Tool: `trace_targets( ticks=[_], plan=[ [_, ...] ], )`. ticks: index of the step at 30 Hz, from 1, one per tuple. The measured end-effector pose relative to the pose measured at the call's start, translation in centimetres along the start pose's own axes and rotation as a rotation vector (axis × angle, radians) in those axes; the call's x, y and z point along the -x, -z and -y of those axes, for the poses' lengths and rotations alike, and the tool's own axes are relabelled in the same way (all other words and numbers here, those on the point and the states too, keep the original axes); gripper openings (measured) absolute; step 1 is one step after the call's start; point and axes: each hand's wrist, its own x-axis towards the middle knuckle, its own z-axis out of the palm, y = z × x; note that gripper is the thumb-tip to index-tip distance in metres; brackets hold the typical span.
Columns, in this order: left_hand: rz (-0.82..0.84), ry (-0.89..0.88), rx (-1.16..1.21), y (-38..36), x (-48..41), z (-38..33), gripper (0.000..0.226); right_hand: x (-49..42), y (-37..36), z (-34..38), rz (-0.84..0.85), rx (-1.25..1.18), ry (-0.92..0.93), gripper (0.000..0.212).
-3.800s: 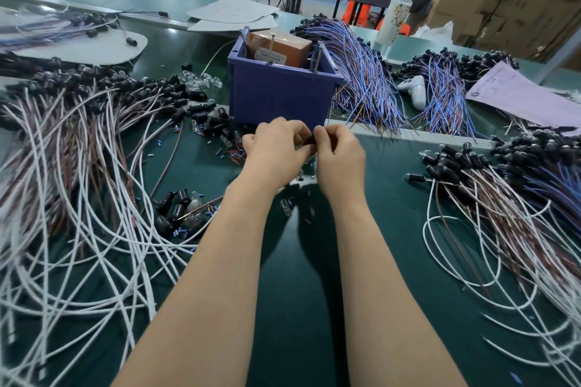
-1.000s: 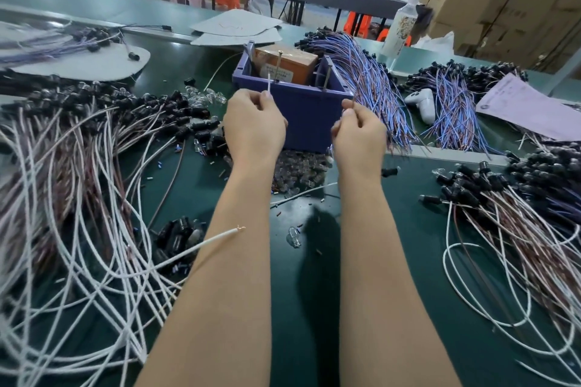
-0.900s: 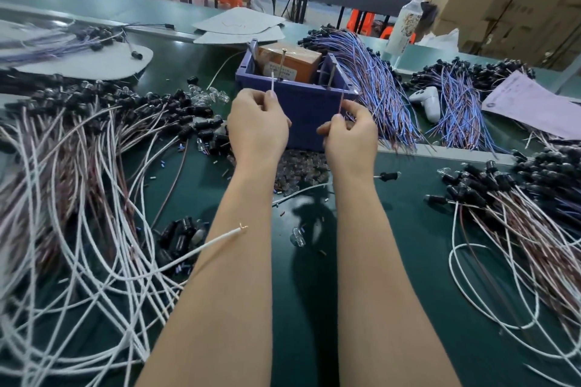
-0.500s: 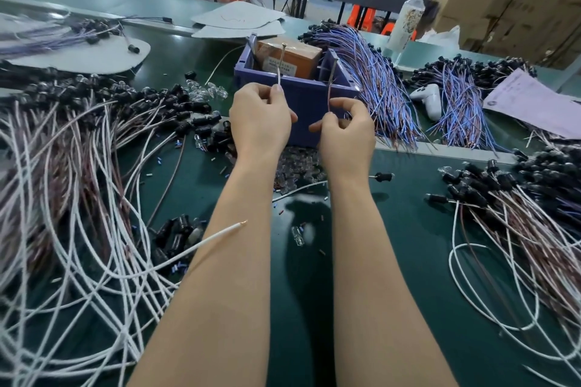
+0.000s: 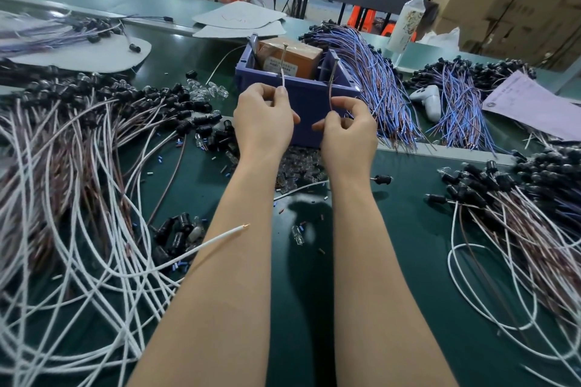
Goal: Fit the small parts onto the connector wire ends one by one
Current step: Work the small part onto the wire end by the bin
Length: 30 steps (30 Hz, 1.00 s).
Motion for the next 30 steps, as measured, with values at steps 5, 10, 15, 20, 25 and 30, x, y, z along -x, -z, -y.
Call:
trace_targets(
  ticks=[5, 10, 15, 20, 25, 30],
  plan=[
    [-0.028, 0.007, 0.005, 0.0, 0.2, 0.2, 0.016, 0.0, 0.0, -0.2, -0.025, 0.001, -0.01, 0.02],
    [-0.056, -0.003, 0.016, -0.1, 0.3, 0.1, 0.016, 0.0, -0.1, -0.1, -0.028, -0.007, -0.003, 0.018],
    [-0.022, -0.003, 0.018, -0.1, 0.3, 0.2, 0.016, 0.0, -0.1, -0.1, 0.01, 0.001, 0.023, 0.018],
    [-0.019, -0.008, 0.024, -0.1, 0.3, 0.2, 0.015, -0.1, -0.1, -0.2, 0.002, 0.008, 0.011, 0.017],
    [0.059, -0.01, -0.009, 0.0, 0.6, -0.1, 0.029, -0.4, 0.3, -0.3, -0.047, -0.026, -0.047, 0.009],
    [0.204, -0.018, -0.083, 0.1, 1.3, -0.8, 0.028, 0.7, 1.2, -0.2, 0.181, 0.004, -0.046, 0.011]
  ],
)
